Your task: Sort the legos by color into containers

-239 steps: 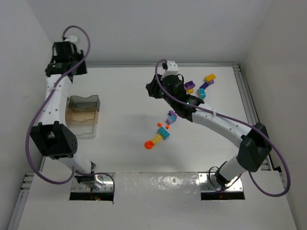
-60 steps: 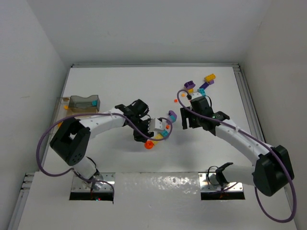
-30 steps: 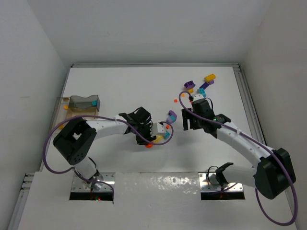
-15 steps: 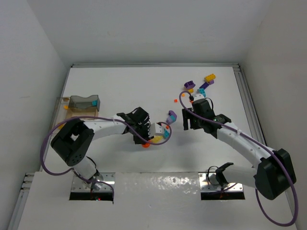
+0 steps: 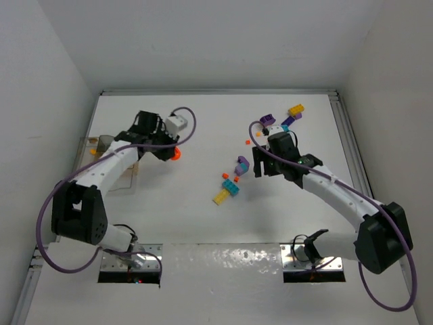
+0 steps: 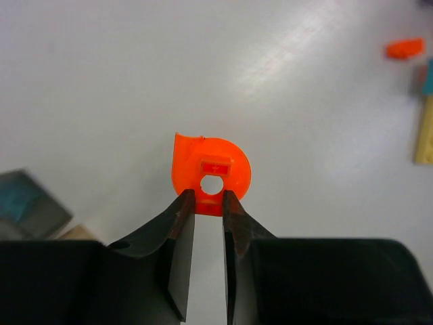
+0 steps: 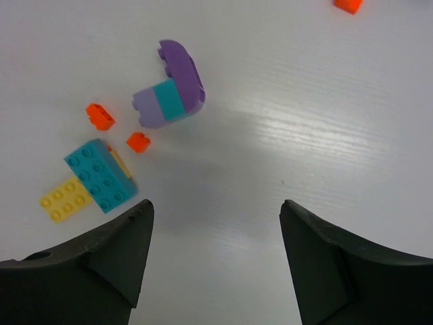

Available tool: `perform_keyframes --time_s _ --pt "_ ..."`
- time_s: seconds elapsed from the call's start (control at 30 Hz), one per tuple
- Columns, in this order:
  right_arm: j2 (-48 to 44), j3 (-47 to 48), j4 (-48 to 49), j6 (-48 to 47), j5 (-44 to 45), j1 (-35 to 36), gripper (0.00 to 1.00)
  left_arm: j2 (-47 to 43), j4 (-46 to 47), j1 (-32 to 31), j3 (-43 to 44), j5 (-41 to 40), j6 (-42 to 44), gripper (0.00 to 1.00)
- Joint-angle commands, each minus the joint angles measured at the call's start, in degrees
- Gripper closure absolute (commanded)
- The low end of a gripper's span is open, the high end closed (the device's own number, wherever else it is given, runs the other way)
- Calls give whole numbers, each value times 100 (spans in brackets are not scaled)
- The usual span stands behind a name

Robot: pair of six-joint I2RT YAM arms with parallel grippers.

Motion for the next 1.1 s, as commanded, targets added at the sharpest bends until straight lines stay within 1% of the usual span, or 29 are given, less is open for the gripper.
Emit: perform_keyframes --time_s 0.0,0.03,0.1,0.13,0.17,0.2,0.23,0.3,0.33,0.4,0.43,0.5,0.6,0.67,0.73,0.77,0.8,0.87,0.9,0.97,1.07 --pt "342 575 286 -136 -290 16 26 -249 25 756 364 -391 -1139 100" --pt "422 664 286 -163 -395 7 26 -258 -158 1193 495 -453 -1270 100" --pt "676 953 251 -224 -483 7 27 -293 -327 1687 610 -428 -1254 100" --pt "765 1155 242 -233 -579 7 27 -345 -362 2203 619 -349 -1054 100" --pt "853 1270 190 -268 -606 7 27 -407 -345 2425 593 -165 -878 100" --pt "1019 1384 164 -286 -650 7 27 -564 -310 2810 550 -76 -676 100" --pt "1099 1490 128 -295 -668 7 27 -626 -275 2962 445 -15 -186 100" --pt "1214 1701 102 -295 -703 7 27 -758 -257 3287 339 39 300 100" --pt "1292 1710 171 -269 -721 16 27 -750 -283 3385 304 73 737 100" --pt "1311 1658 268 -216 -730 16 28 -672 -353 3534 312 284 1205 100" --pt "1293 1588 321 -172 -730 16 28 -636 -397 3561 329 363 1668 100" --pt "1250 1491 348 -137 -721 16 28 -531 -415 3605 321 626 2171 100" --pt "1118 1263 418 -110 -634 16 27 -242 -616 3640 329 952 3706 100" --pt "1012 1131 401 -119 -555 7 27 135 -740 3641 547 1005 4106 100" --pt "942 1008 366 -137 -484 7 27 452 -1055 3649 820 1128 4502 100" --pt "881 972 374 -128 -466 7 27 759 -1196 3649 970 1181 4625 100" --pt "837 929 366 -119 -414 7 27 910 -1589 3649 1241 1242 5026 100" --pt "758 849 357 -110 -361 7 27 1191 -2004 3649 1419 1348 5529 100" --pt "740 814 348 -119 -326 7 27 1227 -2258 3649 1402 1348 5906 100" --pt "696 805 304 -119 -290 7 27 1202 -2305 3649 1201 1305 6198 100" --pt "678 805 260 -119 -264 7 27 1070 -2095 3649 815 1164 6296 100"
